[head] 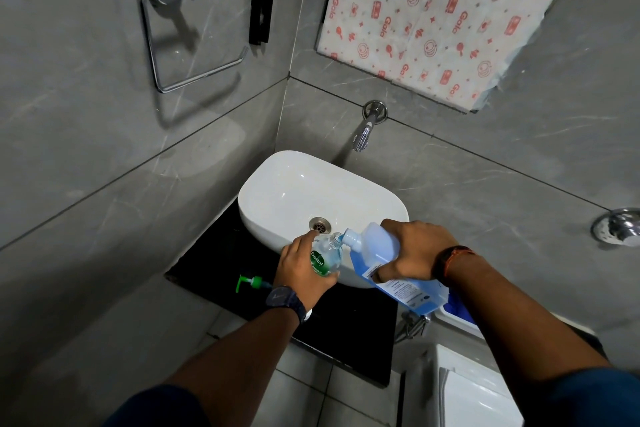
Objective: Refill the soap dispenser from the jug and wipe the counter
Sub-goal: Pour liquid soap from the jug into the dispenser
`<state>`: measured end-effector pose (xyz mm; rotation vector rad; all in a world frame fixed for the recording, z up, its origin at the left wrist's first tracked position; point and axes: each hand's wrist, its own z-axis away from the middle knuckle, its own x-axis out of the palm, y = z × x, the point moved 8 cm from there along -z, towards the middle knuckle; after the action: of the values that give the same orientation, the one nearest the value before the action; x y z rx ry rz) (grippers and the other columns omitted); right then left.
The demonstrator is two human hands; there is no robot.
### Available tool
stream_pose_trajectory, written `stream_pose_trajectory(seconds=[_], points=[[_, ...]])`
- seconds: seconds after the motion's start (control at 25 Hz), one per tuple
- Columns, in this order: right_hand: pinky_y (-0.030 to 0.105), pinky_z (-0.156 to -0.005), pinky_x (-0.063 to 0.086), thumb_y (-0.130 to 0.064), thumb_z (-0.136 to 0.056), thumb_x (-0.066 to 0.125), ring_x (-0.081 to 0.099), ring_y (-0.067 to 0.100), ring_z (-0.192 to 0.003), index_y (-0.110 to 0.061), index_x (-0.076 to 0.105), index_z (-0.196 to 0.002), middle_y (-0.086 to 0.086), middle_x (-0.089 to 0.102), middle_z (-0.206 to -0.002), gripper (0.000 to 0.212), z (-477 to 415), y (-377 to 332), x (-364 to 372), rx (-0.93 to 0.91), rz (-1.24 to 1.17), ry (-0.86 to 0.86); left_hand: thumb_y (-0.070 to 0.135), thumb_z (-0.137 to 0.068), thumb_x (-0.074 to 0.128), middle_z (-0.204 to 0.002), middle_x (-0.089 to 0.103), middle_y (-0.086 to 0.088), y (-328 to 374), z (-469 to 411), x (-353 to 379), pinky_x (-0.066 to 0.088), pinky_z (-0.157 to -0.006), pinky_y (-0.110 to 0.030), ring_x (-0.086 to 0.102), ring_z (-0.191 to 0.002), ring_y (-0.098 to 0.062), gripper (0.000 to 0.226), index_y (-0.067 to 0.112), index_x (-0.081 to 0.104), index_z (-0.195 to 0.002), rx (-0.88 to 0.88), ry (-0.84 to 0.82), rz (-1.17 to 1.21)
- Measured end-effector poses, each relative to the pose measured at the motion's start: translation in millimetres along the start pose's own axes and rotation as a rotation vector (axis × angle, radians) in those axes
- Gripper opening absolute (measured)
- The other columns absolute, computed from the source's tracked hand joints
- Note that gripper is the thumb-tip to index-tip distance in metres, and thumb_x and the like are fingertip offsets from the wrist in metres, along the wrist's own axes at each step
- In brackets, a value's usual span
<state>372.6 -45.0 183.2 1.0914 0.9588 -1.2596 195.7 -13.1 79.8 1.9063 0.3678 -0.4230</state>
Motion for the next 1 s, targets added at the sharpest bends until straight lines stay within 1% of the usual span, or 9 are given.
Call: stream_pose_trajectory(seconds=[0.16, 0.28, 0.44, 0.52, 0.64, 0.72, 0.8, 0.92, 1.0], points=[[0.028, -0.055, 0.033, -0.085, -0.044, 0.059, 0.051, 0.018, -0.07, -0.042, 0.041, -0.098, -0.011, 0.051, -0.081, 0.071, -0.8, 0.2, -1.3, -0.001, -0.007, 0.001, 0.025, -0.048, 0.085, -0.106, 0.063, -0.006, -0.7, -1.3, 0.6, 0.042, -0.083, -0.029, 0.057, -0.095, -0.027, 0.074, 0.014, 0.054, -0.114, -0.016, -0.008, 0.001], [0.026, -0.053, 0.031, -0.085, -0.045, 0.058, 0.05, 0.016, -0.069, -0.044, 0.035, -0.093, -0.011, 0.051, -0.08, 0.067, -1.1, -1.0, -1.8, -0.012, -0.012, -0.009, 0.025, -0.048, 0.085, -0.108, 0.062, -0.006, -1.6, -1.7, 1.2, 0.043, -0.084, -0.031, 0.056, -0.096, -0.027, 0.075, 0.015, 0.053, -0.115, -0.031, -0.015, 0.0], [0.025, -0.05, 0.029, -0.085, -0.046, 0.058, 0.049, 0.015, -0.067, -0.044, 0.035, -0.094, -0.011, 0.049, -0.079, 0.066, -1.0, -1.5, -2.4, -0.017, -0.017, -0.023, 0.026, -0.048, 0.086, -0.109, 0.062, -0.006, -2.1, -2.4, 2.1, 0.042, -0.084, -0.029, 0.056, -0.097, -0.027, 0.076, 0.014, 0.053, -0.116, -0.038, -0.021, -0.006], [0.025, -0.051, 0.029, -0.084, -0.047, 0.058, 0.048, 0.015, -0.067, -0.044, 0.035, -0.094, -0.011, 0.049, -0.08, 0.066, -1.0, -1.9, -2.8, -0.019, -0.016, -0.027, 0.026, -0.048, 0.086, -0.109, 0.062, -0.005, -2.5, -2.5, 2.1, 0.041, -0.084, -0.028, 0.056, -0.097, -0.026, 0.076, 0.015, 0.053, -0.116, -0.037, -0.021, -0.009], [0.029, -0.058, 0.035, -0.084, -0.045, 0.059, 0.051, 0.018, -0.07, -0.04, 0.042, -0.099, -0.01, 0.052, -0.081, 0.072, -1.3, -1.2, -3.6, -0.005, 0.0, 0.001, 0.028, -0.049, 0.085, -0.111, 0.061, -0.005, -3.8, -2.3, 2.4, 0.042, -0.084, -0.029, 0.055, -0.098, -0.026, 0.076, 0.017, 0.052, -0.117, -0.052, -0.033, -0.01], [0.031, -0.06, 0.036, -0.084, -0.045, 0.059, 0.052, 0.02, -0.071, -0.039, 0.044, -0.101, -0.009, 0.053, -0.082, 0.074, -1.3, -1.0, -3.3, -0.003, 0.006, 0.003, 0.029, -0.05, 0.084, -0.112, 0.061, -0.005, -3.7, -2.4, 2.4, 0.042, -0.085, -0.03, 0.054, -0.099, -0.027, 0.076, 0.017, 0.052, -0.118, -0.059, -0.041, -0.01], [0.031, -0.059, 0.036, -0.084, -0.046, 0.059, 0.052, 0.019, -0.07, -0.039, 0.043, -0.1, -0.009, 0.053, -0.081, 0.071, -1.0, -1.3, -3.3, -0.011, 0.0, -0.014, 0.029, -0.05, 0.084, -0.112, 0.061, -0.004, -3.0, -2.3, 2.2, 0.043, -0.085, -0.03, 0.053, -0.1, -0.027, 0.077, 0.017, 0.051, -0.118, -0.062, -0.041, -0.011], [0.028, -0.054, 0.033, -0.084, -0.049, 0.058, 0.049, 0.014, -0.067, -0.043, 0.038, -0.093, -0.011, 0.051, -0.08, 0.063, 0.0, -1.6, -4.1, -0.025, -0.012, -0.032, 0.029, -0.051, 0.084, -0.112, 0.061, -0.004, -1.6, -2.1, 2.2, 0.044, -0.085, -0.031, 0.053, -0.101, -0.026, 0.077, 0.018, 0.051, -0.12, -0.066, -0.045, -0.003], [0.027, -0.054, 0.032, -0.083, -0.05, 0.059, 0.049, 0.015, -0.068, -0.043, 0.038, -0.093, -0.011, 0.051, -0.081, 0.063, 0.4, -2.0, -4.0, -0.026, -0.01, -0.035, 0.029, -0.051, 0.084, -0.112, 0.06, -0.004, -1.5, -2.4, 2.5, 0.045, -0.086, -0.032, 0.053, -0.101, -0.026, 0.077, 0.018, 0.051, -0.12, -0.068, -0.052, -0.001]])
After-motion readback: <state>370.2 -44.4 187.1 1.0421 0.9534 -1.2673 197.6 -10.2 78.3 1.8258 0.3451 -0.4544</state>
